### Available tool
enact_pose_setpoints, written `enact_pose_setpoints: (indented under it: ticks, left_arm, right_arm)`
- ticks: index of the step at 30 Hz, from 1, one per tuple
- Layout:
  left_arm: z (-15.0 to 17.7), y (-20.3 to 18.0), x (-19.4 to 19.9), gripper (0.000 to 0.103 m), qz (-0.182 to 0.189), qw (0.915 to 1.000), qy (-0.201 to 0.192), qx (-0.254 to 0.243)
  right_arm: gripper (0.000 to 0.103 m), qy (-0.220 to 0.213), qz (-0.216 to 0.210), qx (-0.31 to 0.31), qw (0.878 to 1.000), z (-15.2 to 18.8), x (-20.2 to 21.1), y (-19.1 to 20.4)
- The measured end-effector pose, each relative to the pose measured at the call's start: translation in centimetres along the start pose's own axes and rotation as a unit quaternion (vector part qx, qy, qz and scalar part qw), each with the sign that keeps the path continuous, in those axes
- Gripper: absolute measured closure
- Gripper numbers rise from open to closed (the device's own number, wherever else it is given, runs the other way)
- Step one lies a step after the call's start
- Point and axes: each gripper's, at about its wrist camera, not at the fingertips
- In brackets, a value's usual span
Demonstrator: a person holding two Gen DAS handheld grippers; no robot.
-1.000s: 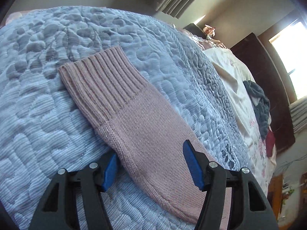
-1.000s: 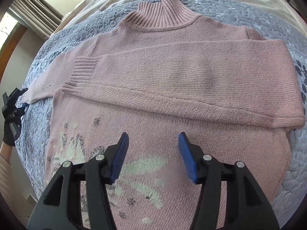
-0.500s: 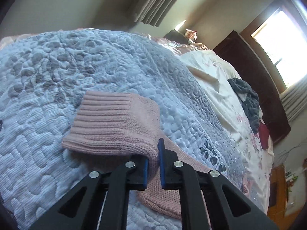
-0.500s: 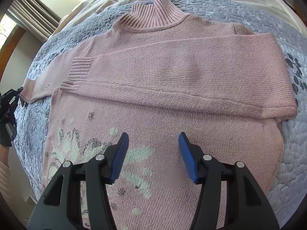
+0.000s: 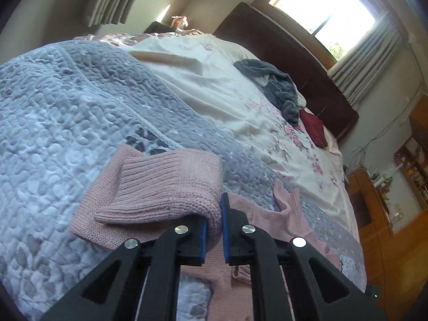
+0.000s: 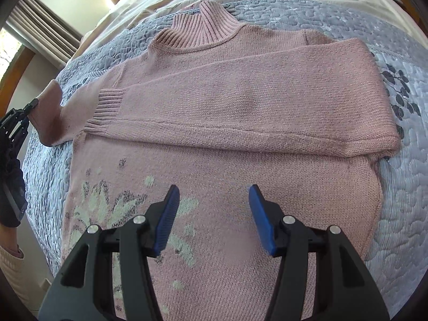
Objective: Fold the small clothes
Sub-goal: 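Fold the held sleeve across the body and open the left gripper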
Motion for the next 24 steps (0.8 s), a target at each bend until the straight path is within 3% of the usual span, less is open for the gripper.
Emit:
enact_pose_setpoints:
  ticks: [4,8,16,20,21,23,24]
  left_arm:
    - [3.5,-4.0,-2.7,0.094,0.028,0.9991,0.027,-0.018]
    - [6.6,-6.0,-5.7,0.094,0.029,0.9975,0.06,-0.026]
    - [12.1,-3.8,-11.8,0.093,-0.025,0.9892,0.142,-0.026]
    - [13.0,-3.2,-11.5,0.09,-0.016,0.9866,0.156,-0.046]
    - [13.0,-3.3,-11.0,0.088,-0.01,0.9844,0.168,-0.052]
    - [13.0,-3.3,-9.2,0.071,0.009,0.9804,0.188,-0.059]
    - [12.9,-3.1,-8.0,0.068,0.021,0.9781,0.198,-0.061]
  right_arm:
    - [0.049,-0.002,-0.001,0.0,1.0,0.1,0.0,-0.4]
    - [0.049,-0.002,0.001,-0.003,1.0,0.3,0.0,-1.0]
    - [0.049,0.005,-0.012,-0.021,1.0,1.2,-1.0,-2.3]
    - [0.049,0.007,-0.013,-0.019,1.0,1.1,-1.2,-2.4]
    - [0.049,0.008,-0.014,-0.019,1.0,1.0,-1.3,-2.4]
    - [0.049,0.01,-0.015,-0.021,1.0,0.9,-1.2,-2.4]
    - [0.049,0.011,-0.015,-0.021,1.0,0.9,-1.2,-2.4]
Point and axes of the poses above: each gripper's, at about its wrist camera, not at the fingertips, and x roughly against the way its jaws point, y to its left, z to its underside, and after that the axes turned 12 degrees about x, right-handed
